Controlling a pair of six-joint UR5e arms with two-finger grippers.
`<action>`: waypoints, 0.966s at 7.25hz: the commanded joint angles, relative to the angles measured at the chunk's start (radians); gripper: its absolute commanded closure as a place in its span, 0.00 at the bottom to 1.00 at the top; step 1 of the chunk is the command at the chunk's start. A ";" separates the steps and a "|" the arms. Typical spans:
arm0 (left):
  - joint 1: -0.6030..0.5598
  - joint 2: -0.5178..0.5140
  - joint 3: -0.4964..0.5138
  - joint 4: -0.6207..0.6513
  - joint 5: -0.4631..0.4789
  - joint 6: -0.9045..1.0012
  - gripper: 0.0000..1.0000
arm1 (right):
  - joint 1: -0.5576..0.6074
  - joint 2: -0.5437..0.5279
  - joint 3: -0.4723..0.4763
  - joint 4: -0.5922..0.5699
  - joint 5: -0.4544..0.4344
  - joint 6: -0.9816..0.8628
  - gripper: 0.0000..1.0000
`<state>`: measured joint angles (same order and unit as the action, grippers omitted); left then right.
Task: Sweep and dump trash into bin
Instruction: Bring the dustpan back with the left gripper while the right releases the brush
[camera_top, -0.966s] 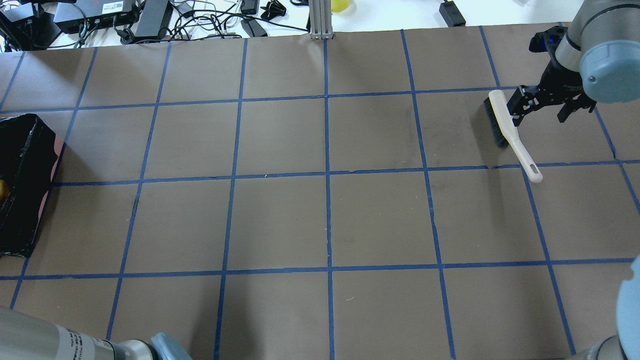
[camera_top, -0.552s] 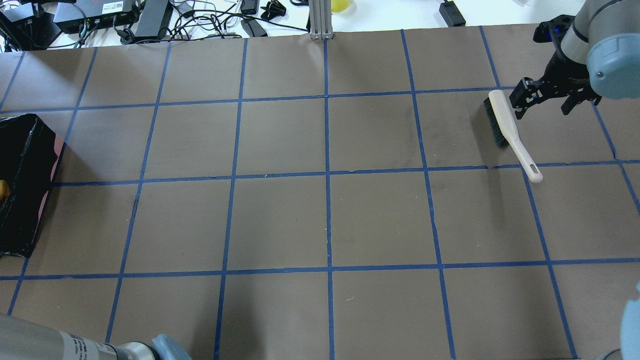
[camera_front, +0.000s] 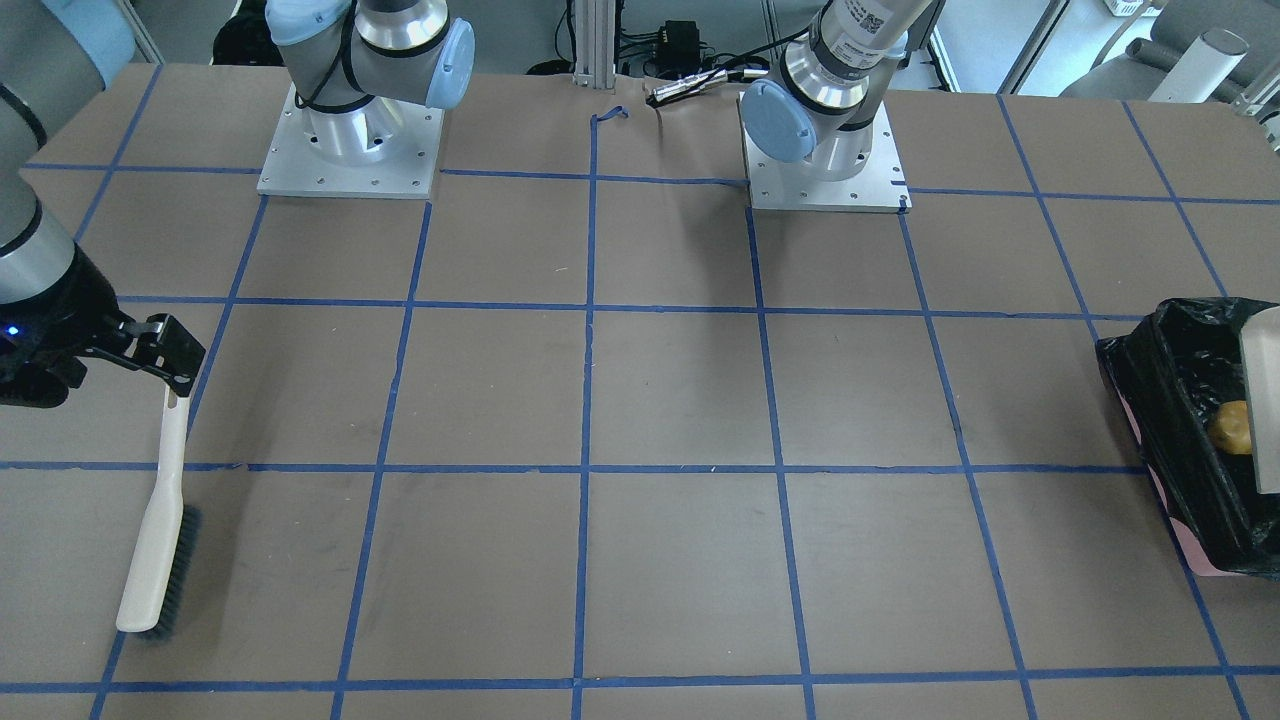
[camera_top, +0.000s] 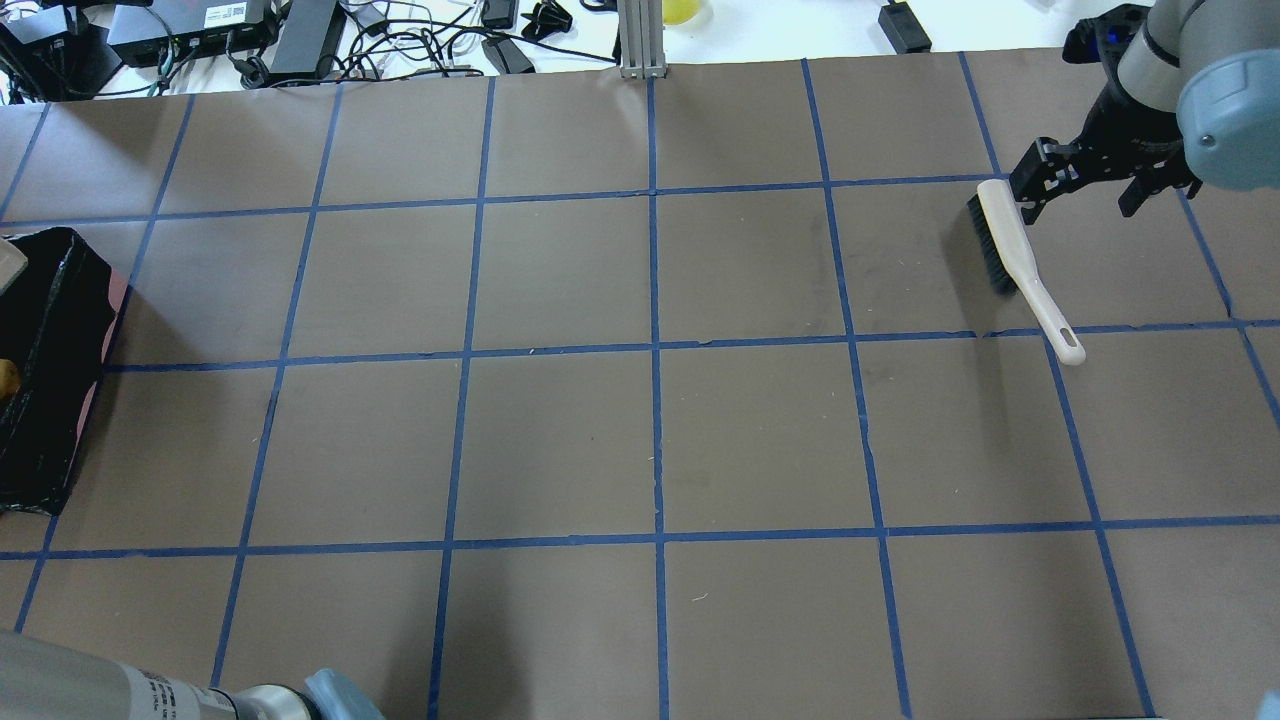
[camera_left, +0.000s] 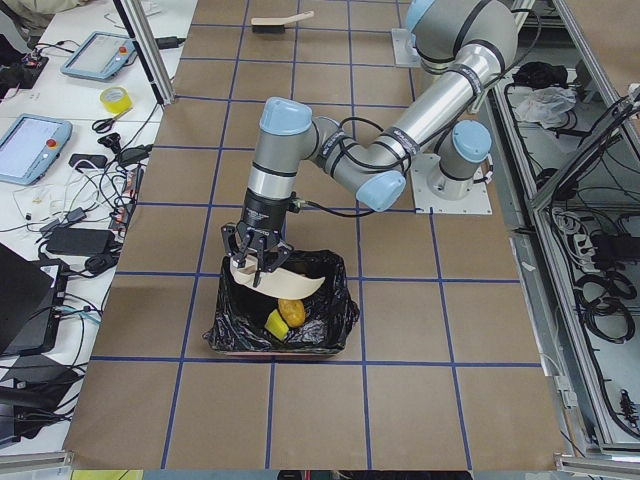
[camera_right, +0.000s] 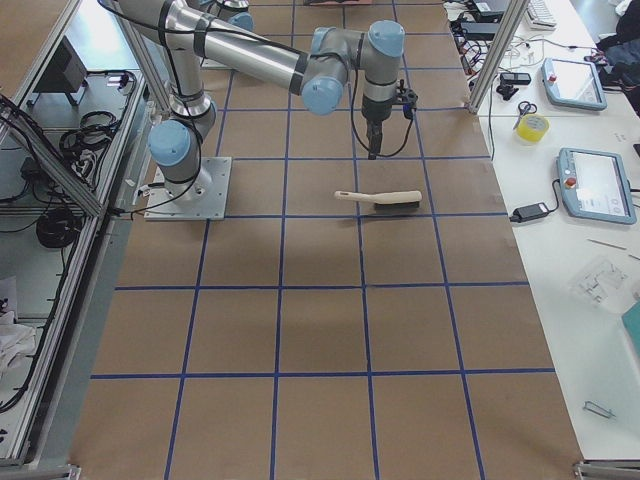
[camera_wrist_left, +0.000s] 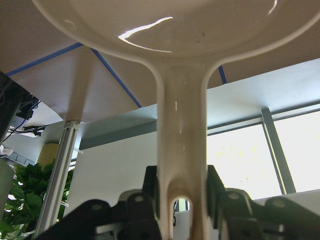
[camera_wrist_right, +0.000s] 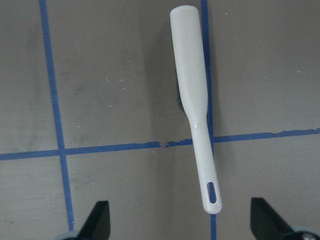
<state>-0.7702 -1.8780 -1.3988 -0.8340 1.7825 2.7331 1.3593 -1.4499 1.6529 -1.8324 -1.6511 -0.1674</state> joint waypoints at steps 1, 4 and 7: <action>-0.030 -0.007 0.174 -0.344 -0.032 -0.186 1.00 | 0.124 -0.093 -0.008 0.069 -0.003 0.075 0.00; -0.179 -0.030 0.219 -0.544 -0.070 -0.399 1.00 | 0.242 -0.139 -0.018 0.140 0.004 0.135 0.00; -0.317 -0.078 0.176 -0.582 -0.101 -0.635 1.00 | 0.248 -0.133 -0.009 0.142 0.022 0.135 0.00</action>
<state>-1.0330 -1.9340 -1.1995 -1.4078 1.6949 2.1933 1.6022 -1.5843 1.6411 -1.6934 -1.6354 -0.0398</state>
